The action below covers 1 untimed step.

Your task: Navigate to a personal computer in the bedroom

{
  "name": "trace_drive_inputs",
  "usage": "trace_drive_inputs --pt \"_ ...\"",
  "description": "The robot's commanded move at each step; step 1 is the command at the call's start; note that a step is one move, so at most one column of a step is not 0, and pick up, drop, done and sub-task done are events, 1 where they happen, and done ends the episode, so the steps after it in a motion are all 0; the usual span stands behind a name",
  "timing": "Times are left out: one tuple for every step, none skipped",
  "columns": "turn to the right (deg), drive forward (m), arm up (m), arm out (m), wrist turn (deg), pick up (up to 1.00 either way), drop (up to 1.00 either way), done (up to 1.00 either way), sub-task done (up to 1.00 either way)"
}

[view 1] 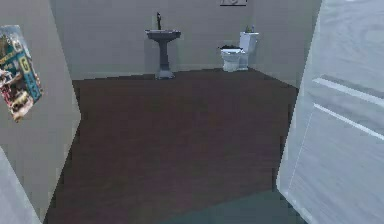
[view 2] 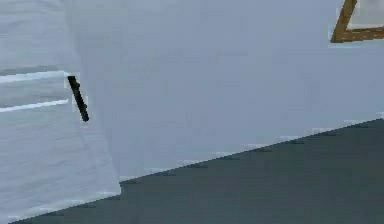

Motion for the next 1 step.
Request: trace_drive_inputs --pt "-18.0 0.00 0.00 0.00 0.0 0.00 0.00 0.00 0.00"
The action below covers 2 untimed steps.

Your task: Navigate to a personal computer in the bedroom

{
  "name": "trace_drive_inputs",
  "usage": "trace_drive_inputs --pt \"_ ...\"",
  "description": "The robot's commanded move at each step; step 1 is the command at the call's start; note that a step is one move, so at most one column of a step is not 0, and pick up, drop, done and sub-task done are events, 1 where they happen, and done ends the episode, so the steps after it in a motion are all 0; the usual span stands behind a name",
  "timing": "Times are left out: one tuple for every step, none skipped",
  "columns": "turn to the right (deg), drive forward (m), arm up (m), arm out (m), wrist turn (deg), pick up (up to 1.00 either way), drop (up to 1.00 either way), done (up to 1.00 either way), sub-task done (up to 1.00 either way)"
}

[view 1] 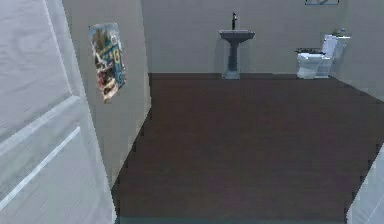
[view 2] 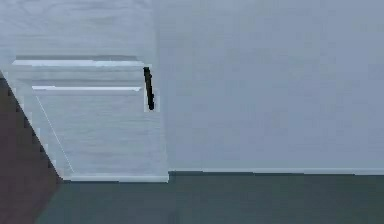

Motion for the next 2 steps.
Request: trace_drive_inputs --pt "0.0 1.00 0.00 0.00 0.0 0.00 0.00 0.00 0.00" --pt "0.0 1.00 0.00 0.00 0.0 0.00 0.00 0.00 0.00"
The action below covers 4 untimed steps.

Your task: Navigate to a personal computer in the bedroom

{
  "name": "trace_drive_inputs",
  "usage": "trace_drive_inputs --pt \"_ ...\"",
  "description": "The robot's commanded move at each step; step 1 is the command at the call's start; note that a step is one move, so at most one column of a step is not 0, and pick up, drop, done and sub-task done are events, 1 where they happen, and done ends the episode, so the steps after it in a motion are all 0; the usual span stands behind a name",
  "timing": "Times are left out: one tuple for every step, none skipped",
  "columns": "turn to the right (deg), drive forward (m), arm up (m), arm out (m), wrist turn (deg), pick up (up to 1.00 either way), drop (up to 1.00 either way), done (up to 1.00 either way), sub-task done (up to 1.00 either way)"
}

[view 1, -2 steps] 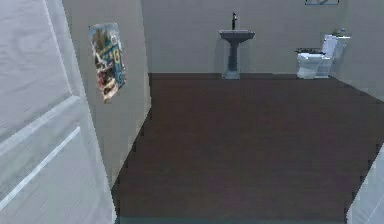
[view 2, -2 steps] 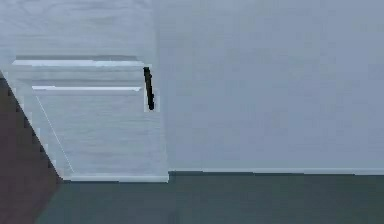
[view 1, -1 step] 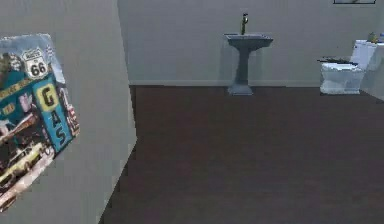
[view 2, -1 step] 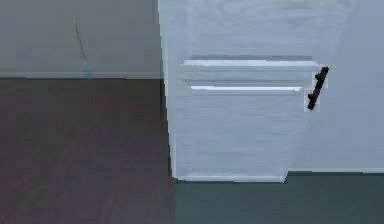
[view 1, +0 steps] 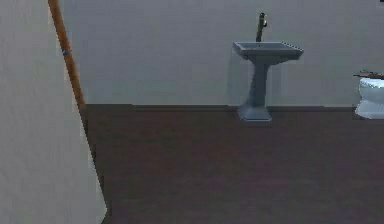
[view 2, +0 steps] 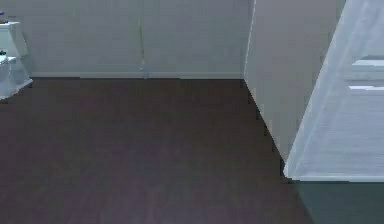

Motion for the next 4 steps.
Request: trace_drive_inputs --pt "0.0 1.00 0.00 0.00 0.0 0.00 0.00 0.00 0.00" --pt "-9.0 0.00 0.00 0.00 0.0 0.00 0.00 0.00 0.00" --pt "-3.0 0.00 0.00 0.00 0.0 0.00 0.00 0.00 0.00" --pt "0.0 0.30 0.00 0.00 0.0 0.00 0.00 0.00 0.00"
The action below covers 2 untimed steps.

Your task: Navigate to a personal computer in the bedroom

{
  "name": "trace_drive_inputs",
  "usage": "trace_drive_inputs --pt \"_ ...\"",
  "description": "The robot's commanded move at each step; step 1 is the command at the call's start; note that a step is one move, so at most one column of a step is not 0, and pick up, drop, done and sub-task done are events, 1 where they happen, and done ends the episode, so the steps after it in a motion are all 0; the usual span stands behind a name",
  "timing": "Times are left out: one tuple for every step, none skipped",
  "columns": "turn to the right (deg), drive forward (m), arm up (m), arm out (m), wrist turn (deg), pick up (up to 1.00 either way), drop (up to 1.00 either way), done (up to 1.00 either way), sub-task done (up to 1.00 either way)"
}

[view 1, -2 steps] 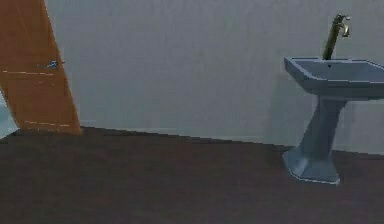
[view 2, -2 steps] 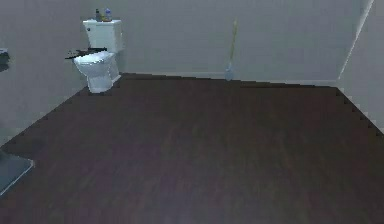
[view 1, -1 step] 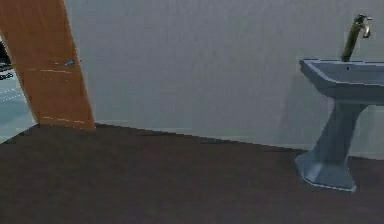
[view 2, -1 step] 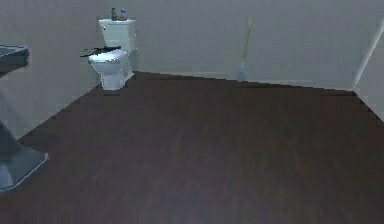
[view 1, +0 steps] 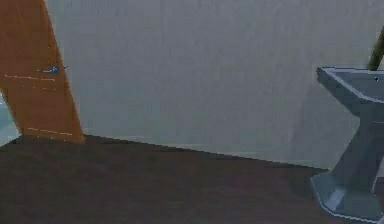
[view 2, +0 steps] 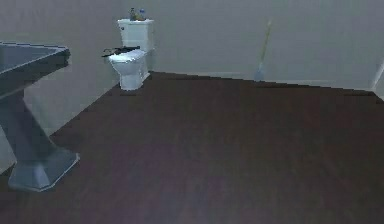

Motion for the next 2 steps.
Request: trace_drive_inputs --pt "-39.0 0.00 0.00 0.00 0.0 0.00 0.00 0.00 0.00" --pt "0.0 0.20 0.00 0.00 0.0 0.00 0.00 0.00 0.00"
